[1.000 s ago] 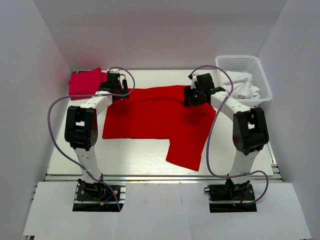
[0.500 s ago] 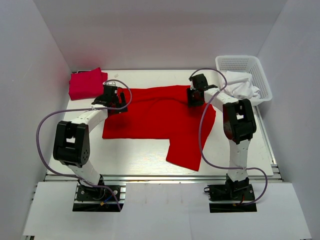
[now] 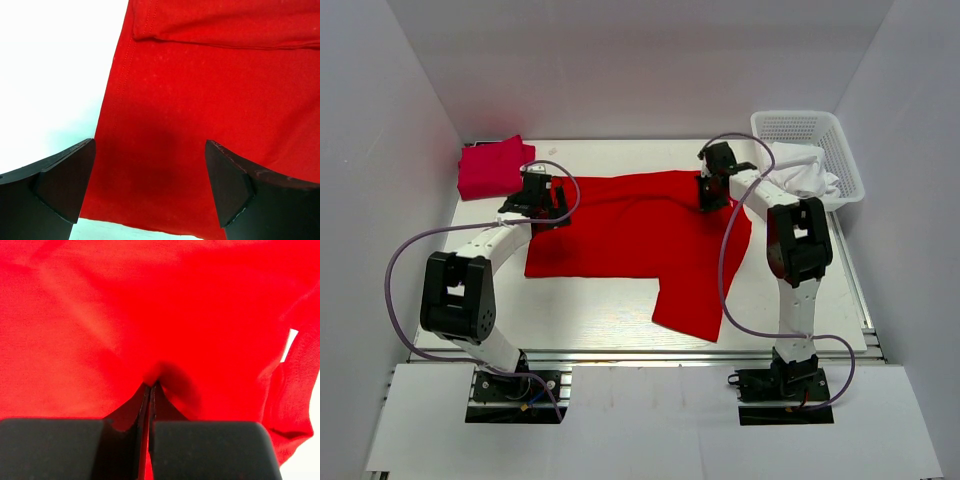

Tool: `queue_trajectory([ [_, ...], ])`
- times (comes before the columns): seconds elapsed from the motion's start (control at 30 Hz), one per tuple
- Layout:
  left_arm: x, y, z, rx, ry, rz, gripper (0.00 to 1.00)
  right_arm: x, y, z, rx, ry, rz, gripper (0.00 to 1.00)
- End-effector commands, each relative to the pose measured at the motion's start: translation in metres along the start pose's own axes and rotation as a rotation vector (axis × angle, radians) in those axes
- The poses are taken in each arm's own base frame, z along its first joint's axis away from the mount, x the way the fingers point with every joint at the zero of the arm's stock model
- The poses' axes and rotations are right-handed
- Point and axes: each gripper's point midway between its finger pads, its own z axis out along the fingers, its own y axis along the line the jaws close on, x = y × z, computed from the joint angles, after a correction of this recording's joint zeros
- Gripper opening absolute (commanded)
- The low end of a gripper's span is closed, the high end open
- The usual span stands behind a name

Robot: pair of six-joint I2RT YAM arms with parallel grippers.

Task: Fold and stack the t-shirts
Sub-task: Fold the flattened tshirt in 1/3 of the way

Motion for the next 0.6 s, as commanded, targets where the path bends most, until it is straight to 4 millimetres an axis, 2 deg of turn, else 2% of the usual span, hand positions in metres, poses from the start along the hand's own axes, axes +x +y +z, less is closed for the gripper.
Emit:
queue_trajectory([
  [0.0, -0.012, 0.003, -0.015, -0.001, -0.051, -0.013, 1.00, -0.039, 0.030, -0.052, -0.160, -0.033, -0.023, 0.00],
  [0.03, -0.011, 0.002, -0.015, 0.008, -0.048, -0.013, 1.00, -0.030, 0.036, -0.057, -0.199, 0.011, -0.020, 0.00],
  [0.13, -0.009, 0.001, -0.014, 0.018, -0.045, -0.001, 1.00, -0.032, 0.047, -0.075, -0.299, 0.021, 0.000, 0.00],
  [0.17, -0.009, 0.001, -0.014, 0.018, -0.045, -0.001, 1.00, -0.035, 0.044, -0.080, -0.311, 0.021, 0.018, 0.00],
  [0.23, -0.008, 0.000, -0.014, 0.027, -0.043, 0.009, 1.00, -0.038, 0.050, -0.088, -0.388, 0.027, 0.038, 0.00],
  [0.37, -0.008, 0.000, -0.014, 0.027, -0.043, 0.009, 1.00, -0.030, 0.033, -0.067, -0.364, 0.075, 0.093, 0.00],
  [0.43, -0.008, 0.000, -0.014, 0.027, -0.043, 0.009, 1.00, -0.031, 0.014, -0.056, -0.301, 0.081, 0.113, 0.00],
  [0.47, -0.006, 0.000, -0.012, 0.024, -0.034, 0.011, 1.00, -0.031, -0.002, -0.049, -0.213, 0.079, 0.118, 0.02],
  [0.5, -0.007, -0.001, -0.010, 0.024, -0.034, 0.011, 1.00, -0.034, -0.012, -0.043, -0.169, 0.074, 0.126, 0.14],
  [0.53, -0.005, 0.000, -0.011, 0.021, -0.024, 0.014, 1.00, -0.038, -0.024, -0.039, -0.100, 0.059, 0.100, 0.44],
  [0.57, -0.005, 0.000, -0.011, 0.021, -0.024, 0.014, 1.00, -0.040, -0.031, -0.038, -0.058, 0.049, 0.091, 0.49],
])
